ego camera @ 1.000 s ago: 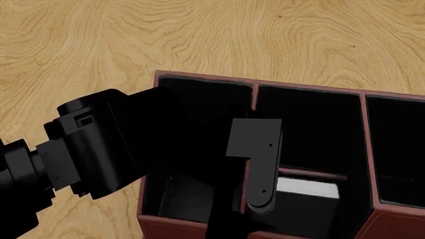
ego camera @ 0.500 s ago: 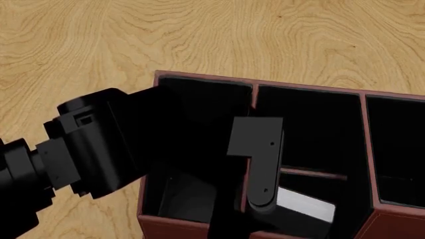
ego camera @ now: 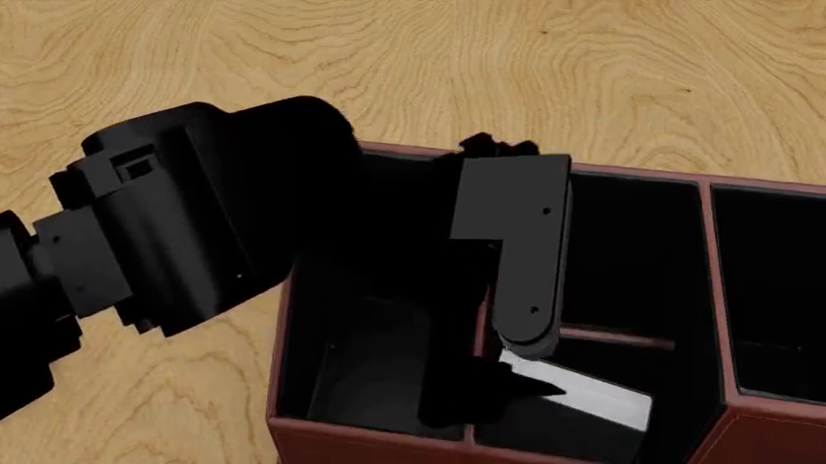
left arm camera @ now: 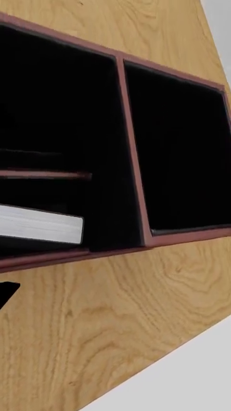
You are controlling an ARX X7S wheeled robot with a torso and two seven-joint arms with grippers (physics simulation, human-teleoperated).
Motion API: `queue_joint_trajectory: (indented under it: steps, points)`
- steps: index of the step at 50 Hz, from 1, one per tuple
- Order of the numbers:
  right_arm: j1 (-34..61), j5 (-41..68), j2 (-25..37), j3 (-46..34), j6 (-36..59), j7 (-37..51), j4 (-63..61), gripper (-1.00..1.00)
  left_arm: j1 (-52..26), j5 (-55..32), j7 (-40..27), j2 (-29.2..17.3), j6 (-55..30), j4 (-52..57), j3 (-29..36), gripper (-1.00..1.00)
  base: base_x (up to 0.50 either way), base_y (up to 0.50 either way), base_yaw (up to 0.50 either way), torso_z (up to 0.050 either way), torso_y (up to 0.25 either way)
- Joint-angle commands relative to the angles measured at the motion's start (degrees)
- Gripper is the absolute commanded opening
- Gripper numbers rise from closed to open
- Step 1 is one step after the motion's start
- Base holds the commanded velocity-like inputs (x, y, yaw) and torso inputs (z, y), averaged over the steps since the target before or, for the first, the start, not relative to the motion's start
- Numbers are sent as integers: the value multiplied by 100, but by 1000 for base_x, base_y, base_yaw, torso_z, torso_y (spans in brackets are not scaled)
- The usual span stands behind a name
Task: Pick up the book and place it in the back compartment of the caddy.
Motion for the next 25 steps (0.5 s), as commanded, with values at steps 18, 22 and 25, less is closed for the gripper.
queue_joint_trajectory:
  steps: [18, 22, 25]
  points:
    - [-40, 238, 104, 71, -119, 158, 7, 100, -793, -627, -52, -115, 18, -219, -345, 100, 0, 0, 0, 0, 0]
    - [-49, 200, 77, 68, -119, 122, 5, 100, -875, -679, -78, -248, 54, -244, -461, 100, 0, 0, 0, 0, 0]
    - [-53, 159, 58, 40, -120, 106, -2, 100, -934, -743, -98, -333, 77, -317, -574, 100, 0, 0, 0, 0, 0]
